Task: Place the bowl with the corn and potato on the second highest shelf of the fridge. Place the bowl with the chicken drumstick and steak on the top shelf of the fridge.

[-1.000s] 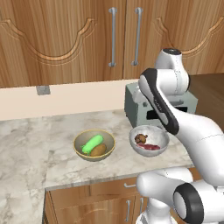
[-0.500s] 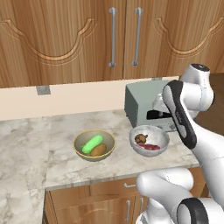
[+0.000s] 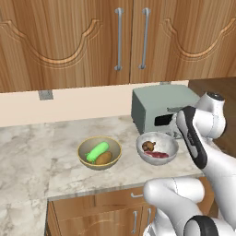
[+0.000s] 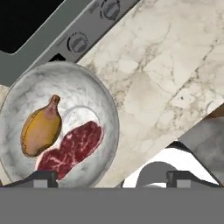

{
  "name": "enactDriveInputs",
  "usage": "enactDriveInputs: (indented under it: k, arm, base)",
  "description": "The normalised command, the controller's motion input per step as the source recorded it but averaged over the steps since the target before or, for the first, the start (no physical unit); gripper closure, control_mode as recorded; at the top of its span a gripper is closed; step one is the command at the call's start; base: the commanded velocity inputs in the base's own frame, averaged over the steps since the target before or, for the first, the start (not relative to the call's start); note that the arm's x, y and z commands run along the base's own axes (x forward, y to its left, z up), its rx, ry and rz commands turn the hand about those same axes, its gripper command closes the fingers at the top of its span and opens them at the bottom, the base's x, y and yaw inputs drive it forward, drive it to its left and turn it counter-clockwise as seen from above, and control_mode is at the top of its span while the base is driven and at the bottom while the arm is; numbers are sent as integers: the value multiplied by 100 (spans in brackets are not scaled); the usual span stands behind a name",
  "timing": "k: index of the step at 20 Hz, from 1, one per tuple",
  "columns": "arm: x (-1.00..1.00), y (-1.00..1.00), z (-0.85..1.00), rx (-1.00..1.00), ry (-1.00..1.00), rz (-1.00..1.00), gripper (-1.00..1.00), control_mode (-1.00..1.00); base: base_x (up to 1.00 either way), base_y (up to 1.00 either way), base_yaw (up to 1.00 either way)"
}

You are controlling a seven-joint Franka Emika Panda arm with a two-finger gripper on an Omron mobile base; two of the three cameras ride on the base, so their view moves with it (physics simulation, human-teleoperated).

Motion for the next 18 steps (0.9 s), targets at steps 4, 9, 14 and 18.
enactDriveInputs:
  k: [4,9,14,18]
  arm:
    - [20,-8,-63,4,9,-16,-100,-100]
    - [45,0,-51,0,6,-3,-100,-100]
    - [34,0,-50,0,6,0,-100,-100]
    - [19,0,-41,0,3,0,100,-100]
  base:
    - [0,0,0]
    - [0,0,0]
    - [0,0,0]
    - [0,0,0]
